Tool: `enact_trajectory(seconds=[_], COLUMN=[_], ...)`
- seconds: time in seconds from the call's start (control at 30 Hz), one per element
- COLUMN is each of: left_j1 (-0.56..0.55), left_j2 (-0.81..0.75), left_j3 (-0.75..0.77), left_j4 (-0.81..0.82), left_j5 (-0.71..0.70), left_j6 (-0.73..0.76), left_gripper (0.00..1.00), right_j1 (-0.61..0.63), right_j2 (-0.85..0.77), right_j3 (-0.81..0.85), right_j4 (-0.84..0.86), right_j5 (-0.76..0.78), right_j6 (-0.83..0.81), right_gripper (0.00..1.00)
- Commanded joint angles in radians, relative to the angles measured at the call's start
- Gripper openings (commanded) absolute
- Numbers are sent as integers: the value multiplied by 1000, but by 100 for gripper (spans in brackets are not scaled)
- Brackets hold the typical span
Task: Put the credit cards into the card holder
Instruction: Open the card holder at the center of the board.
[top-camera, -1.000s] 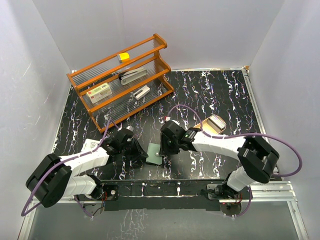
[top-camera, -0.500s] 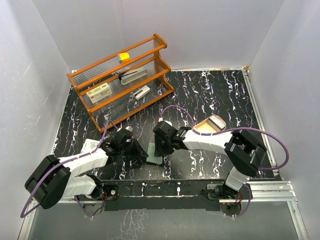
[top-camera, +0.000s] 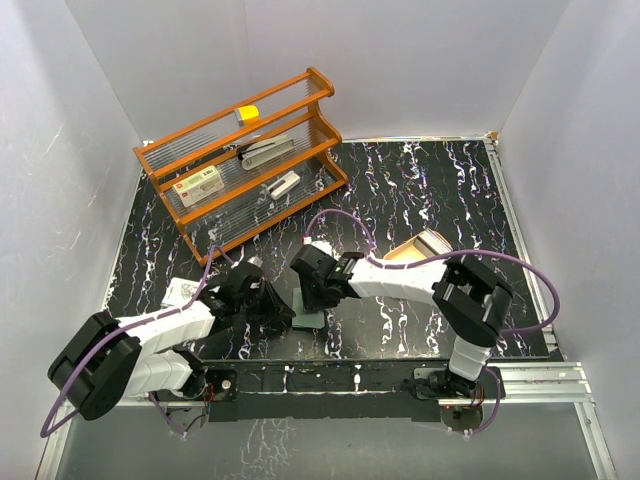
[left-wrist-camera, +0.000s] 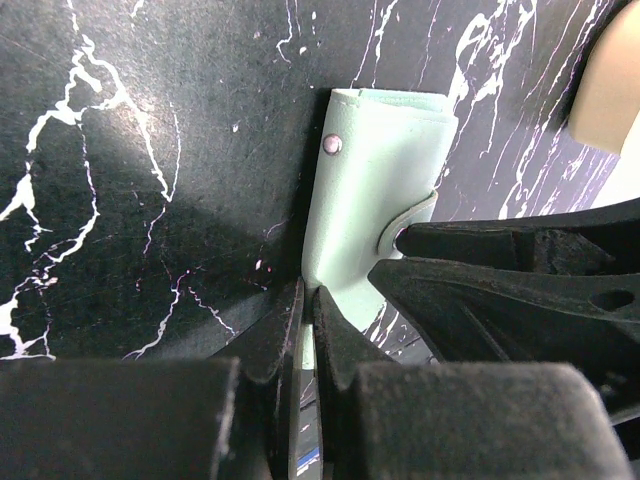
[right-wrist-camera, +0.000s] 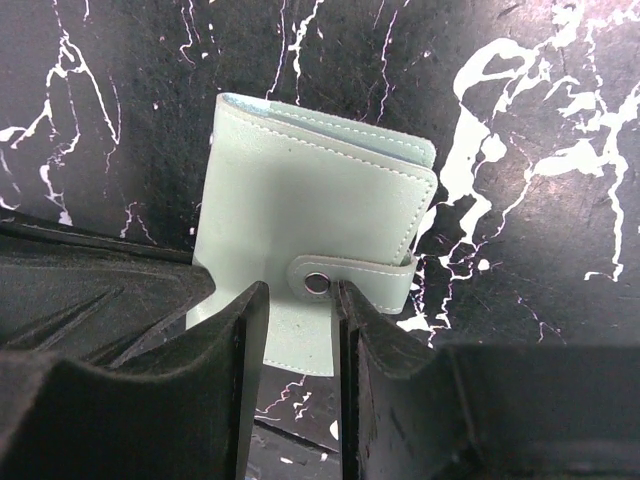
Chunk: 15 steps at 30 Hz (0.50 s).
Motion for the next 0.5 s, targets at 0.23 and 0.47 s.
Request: enact_trajectory(seconds=[0.23, 0.47], left_j1=[-7, -7], left_j2=[-31, -48], left_j3=[0, -9], left_j4=[-11, -16], left_j5=[12, 13], left_j6=[-3, -7], left_gripper=[0, 0], right_j1=[57, 65], right_j2=[100, 98], right_j3=[73, 63], right_j4=[-120, -126], right_j5=[278, 346], right_j6=[-40, -59], right_gripper=[22, 0])
